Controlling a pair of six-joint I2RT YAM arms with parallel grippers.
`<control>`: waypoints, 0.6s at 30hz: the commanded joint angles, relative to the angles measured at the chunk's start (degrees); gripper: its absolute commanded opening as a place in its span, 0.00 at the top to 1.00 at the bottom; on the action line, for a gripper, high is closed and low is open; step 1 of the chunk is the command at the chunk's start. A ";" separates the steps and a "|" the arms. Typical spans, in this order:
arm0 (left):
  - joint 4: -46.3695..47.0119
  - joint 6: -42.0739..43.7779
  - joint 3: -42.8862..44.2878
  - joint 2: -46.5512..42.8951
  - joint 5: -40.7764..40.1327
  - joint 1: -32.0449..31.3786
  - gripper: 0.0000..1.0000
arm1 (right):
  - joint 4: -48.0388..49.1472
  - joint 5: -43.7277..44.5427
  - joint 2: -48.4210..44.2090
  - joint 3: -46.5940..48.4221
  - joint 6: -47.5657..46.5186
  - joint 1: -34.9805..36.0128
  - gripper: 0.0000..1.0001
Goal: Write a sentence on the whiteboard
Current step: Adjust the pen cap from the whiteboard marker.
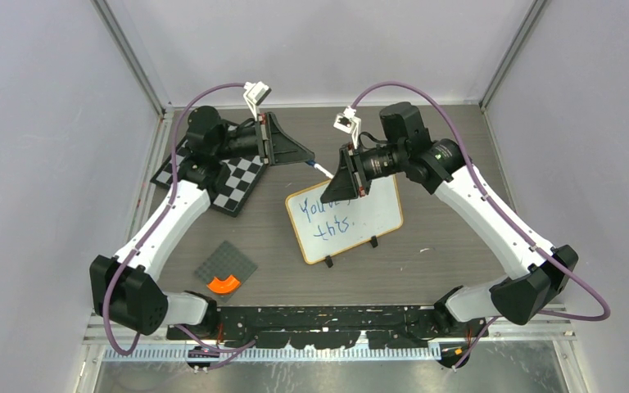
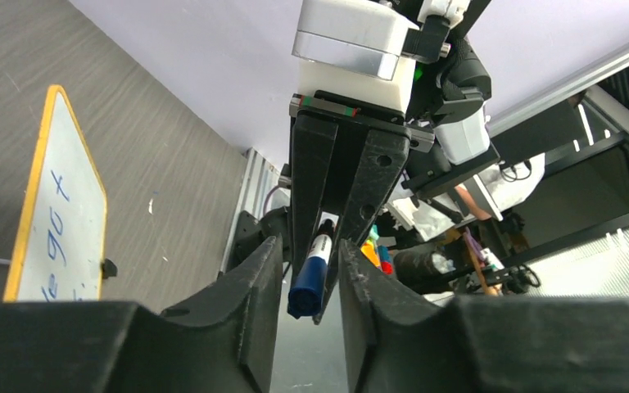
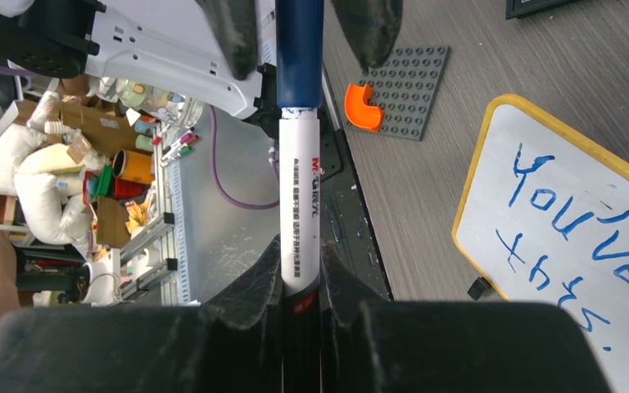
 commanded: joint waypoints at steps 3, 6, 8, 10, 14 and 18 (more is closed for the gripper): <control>3.03 0.69 -0.23 -0.63 1.16 -0.85 0.86 | 4.47 -1.15 -0.02 0.38 2.91 0.08 1.00; 3.15 0.64 -0.58 -0.48 1.16 -1.57 0.97 | 5.10 -1.15 0.29 0.68 3.36 0.05 1.00; 3.24 0.61 -0.88 -0.42 0.95 -2.23 1.00 | 5.52 -1.39 0.55 0.96 3.44 0.06 1.00; 3.33 0.50 -1.20 -0.26 0.62 -2.52 1.00 | 6.12 -1.87 0.75 1.23 3.69 0.10 1.00; 5.01 -0.44 -2.19 -0.17 0.20 -3.24 1.00 | 6.84 -2.16 1.41 2.30 4.10 0.52 1.00; 5.05 -0.30 -2.57 0.69 0.32 -5.13 1.00 | 6.87 -1.88 2.23 3.15 3.74 1.78 1.00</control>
